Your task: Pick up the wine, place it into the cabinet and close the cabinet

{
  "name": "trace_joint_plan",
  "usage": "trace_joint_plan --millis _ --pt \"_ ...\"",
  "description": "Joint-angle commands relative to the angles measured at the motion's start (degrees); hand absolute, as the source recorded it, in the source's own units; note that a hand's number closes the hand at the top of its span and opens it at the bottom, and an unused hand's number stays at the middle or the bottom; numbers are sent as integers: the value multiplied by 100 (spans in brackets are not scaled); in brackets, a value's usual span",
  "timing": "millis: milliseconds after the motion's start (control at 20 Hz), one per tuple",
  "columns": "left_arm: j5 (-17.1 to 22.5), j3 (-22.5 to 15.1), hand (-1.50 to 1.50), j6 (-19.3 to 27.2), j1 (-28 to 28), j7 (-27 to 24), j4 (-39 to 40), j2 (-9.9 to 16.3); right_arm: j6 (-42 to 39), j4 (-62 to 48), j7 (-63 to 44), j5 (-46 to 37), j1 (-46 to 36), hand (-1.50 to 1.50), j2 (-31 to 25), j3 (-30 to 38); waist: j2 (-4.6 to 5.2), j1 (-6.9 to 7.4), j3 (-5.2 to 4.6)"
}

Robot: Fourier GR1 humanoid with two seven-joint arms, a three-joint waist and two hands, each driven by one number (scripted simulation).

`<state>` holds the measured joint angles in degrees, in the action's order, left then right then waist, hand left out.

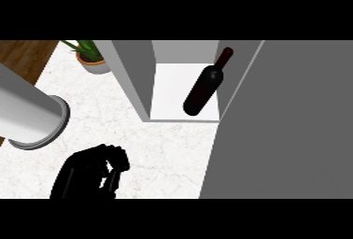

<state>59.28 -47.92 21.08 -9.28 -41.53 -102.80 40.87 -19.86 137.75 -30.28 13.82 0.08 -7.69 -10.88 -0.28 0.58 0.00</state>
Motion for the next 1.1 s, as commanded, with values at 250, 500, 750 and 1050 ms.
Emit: trace_joint_plan --millis 250,500,750,1050 --pt "360 892 -150 -789 1171 -258 -554 1142 390 962 -947 -149 40 150 477 -1908 -24 28 -16" --pt "805 1585 -150 -1399 2016 -550 -853 1833 988 635 -1167 -635 -414 150 760 -2977 -35 72 -13" --pt "1098 2033 -150 -1902 2463 -816 -490 1942 1754 112 -1496 -1083 -1219 150 763 -3972 -43 109 -23" --pt "1151 2355 -150 -2575 2891 -1021 11 2183 3194 -779 -934 -1689 -2117 150 756 -4731 -62 171 -31"
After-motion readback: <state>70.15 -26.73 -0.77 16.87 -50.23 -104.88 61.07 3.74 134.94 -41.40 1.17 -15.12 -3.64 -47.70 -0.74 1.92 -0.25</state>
